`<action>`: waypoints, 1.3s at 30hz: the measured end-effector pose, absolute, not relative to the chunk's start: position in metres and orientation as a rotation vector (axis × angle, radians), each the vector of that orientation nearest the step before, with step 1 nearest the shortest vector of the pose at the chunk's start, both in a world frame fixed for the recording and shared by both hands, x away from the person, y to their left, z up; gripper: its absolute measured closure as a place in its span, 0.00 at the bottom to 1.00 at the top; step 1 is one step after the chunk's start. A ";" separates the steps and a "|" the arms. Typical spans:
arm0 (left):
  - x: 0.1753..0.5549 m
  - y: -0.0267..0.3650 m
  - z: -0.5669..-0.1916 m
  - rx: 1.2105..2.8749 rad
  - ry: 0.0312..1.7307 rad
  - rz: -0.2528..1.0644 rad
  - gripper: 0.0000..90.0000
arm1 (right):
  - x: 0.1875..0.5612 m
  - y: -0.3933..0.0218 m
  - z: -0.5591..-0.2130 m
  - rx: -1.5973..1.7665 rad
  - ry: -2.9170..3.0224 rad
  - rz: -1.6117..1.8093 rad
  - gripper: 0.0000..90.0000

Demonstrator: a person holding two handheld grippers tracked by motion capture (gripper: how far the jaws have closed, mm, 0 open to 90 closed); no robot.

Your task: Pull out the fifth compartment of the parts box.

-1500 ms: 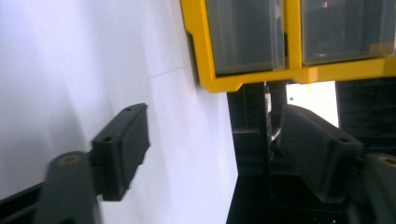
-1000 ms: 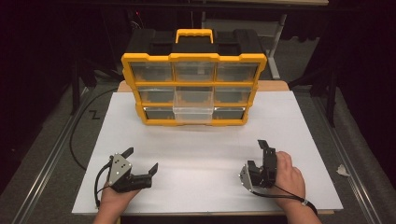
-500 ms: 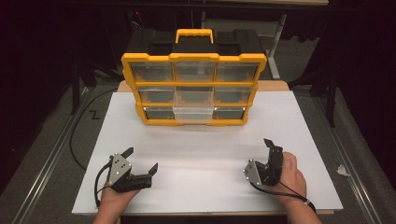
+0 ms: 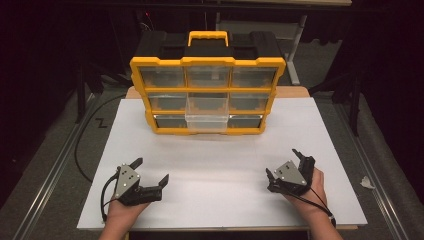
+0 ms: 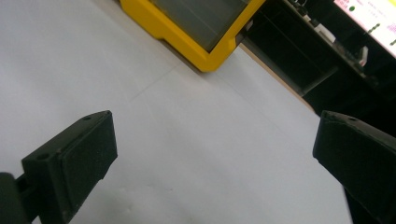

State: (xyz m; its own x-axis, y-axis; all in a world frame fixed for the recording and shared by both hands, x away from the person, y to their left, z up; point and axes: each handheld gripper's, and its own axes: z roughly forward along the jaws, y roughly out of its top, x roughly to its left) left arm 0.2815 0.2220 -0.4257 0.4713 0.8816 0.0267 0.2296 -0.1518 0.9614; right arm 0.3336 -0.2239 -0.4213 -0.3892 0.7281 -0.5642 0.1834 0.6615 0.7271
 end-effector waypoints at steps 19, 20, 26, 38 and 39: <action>0.282 0.226 -0.425 1.626 0.980 0.750 0.01 | 0.317 -0.265 -0.413 1.125 1.795 1.289 0.01; 0.282 0.226 -0.425 1.622 0.982 0.746 0.01 | 0.316 -0.267 -0.414 1.136 1.794 1.301 0.01; 0.285 0.224 -0.426 1.634 0.987 0.735 0.01 | 0.318 -0.266 -0.416 1.157 1.801 1.330 0.01; 0.282 0.226 -0.426 1.623 0.989 0.733 0.01 | 0.318 -0.260 -0.416 1.102 1.812 1.326 0.01; 0.282 0.226 -0.426 1.623 0.988 0.732 0.01 | 0.318 -0.260 -0.416 1.102 1.810 1.325 0.01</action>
State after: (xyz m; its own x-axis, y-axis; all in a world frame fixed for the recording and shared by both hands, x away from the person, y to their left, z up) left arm 0.2824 0.2258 -0.4255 0.4716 0.8816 -0.0180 0.2390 -0.1081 0.9650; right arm 0.3177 -0.2605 -0.4164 -0.4507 0.8926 -0.0128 0.2575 0.1437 0.9555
